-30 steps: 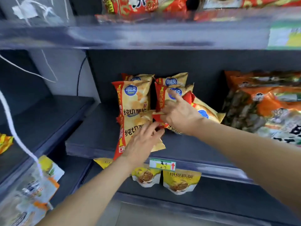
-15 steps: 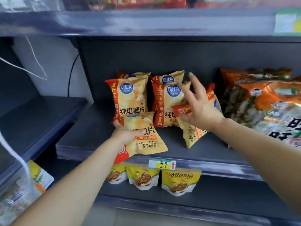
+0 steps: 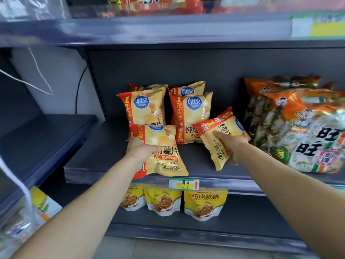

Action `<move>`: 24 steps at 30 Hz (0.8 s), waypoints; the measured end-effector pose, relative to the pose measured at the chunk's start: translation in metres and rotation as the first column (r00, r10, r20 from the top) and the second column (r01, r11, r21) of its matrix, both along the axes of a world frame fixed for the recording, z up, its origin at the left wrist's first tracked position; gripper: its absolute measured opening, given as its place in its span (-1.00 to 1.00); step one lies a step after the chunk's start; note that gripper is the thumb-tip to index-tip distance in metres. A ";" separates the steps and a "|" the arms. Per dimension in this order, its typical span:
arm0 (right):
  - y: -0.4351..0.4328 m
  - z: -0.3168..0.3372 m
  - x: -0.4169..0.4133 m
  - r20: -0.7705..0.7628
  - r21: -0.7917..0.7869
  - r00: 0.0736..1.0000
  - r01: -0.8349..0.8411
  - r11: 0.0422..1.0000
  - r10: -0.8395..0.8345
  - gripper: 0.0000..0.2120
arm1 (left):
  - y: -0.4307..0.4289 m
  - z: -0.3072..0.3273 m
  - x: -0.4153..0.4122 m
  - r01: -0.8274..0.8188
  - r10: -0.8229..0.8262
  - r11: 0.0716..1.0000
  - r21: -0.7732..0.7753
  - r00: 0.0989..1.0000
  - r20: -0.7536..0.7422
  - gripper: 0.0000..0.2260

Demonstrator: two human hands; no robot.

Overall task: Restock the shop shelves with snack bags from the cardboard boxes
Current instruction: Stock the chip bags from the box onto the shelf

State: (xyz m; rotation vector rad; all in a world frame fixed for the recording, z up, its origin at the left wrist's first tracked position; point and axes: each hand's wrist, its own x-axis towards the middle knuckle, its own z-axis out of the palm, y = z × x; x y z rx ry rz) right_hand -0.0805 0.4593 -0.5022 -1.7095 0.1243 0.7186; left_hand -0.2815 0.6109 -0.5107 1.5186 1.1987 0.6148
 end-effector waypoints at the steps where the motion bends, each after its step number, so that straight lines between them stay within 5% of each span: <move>1: 0.002 -0.004 0.002 -0.050 0.012 0.999 -0.009 1.000 0.009 -0.23 | 0.001 0.000 -0.002 -0.002 0.002 1.000 0.000 1.000 0.011 -0.51; 5: 0.003 -0.009 -0.001 -0.100 0.013 0.994 -0.037 0.999 0.039 -0.44 | 0.005 -0.002 -0.005 -0.010 0.010 1.000 0.000 1.000 0.027 -0.41; 11: 0.001 -0.018 0.000 -0.138 0.071 0.990 -0.007 0.997 0.016 -0.59 | 0.010 -0.001 -0.015 -0.058 0.059 0.998 -0.026 0.997 0.051 -0.53; 17: -0.005 -0.022 -0.015 0.166 0.135 0.984 0.044 0.990 -0.066 -0.79 | 0.020 0.005 -0.032 -0.052 0.043 0.996 0.067 0.991 0.130 -0.58; 24: -0.005 -0.014 -0.038 0.561 0.151 0.826 -0.036 0.988 -0.056 -0.81 | 0.036 0.010 -0.042 -0.057 0.006 0.982 0.179 0.962 0.273 -0.54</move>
